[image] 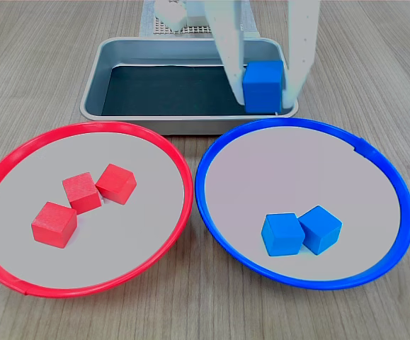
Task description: Relocate any blue block in the red dish to the blue dish, correcting any misplacements.
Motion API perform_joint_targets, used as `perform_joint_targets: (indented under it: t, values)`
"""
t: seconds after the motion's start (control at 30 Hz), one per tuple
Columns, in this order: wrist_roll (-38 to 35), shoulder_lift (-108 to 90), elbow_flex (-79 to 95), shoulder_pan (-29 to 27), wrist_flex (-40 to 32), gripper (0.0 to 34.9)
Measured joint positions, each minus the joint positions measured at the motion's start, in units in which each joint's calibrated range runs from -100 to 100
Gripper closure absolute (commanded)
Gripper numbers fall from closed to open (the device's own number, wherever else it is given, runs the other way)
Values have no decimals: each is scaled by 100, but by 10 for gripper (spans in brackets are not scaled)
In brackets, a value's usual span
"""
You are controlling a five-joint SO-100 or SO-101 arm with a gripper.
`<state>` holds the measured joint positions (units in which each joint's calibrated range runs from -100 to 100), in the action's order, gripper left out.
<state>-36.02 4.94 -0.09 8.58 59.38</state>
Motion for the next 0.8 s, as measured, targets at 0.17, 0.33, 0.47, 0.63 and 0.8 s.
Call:
perform_joint_targets:
  t: [0.17,0.33,0.47,0.63,0.8]
  values:
    - [269,588,-36,283,-188,346]
    - [400,1066,-54,372,-188,346]
    - [542,1407,-209,363,-196,346]
    - [640,1799,-554,425,-285,346]
    - [708,2114,-871,469,-367,346]
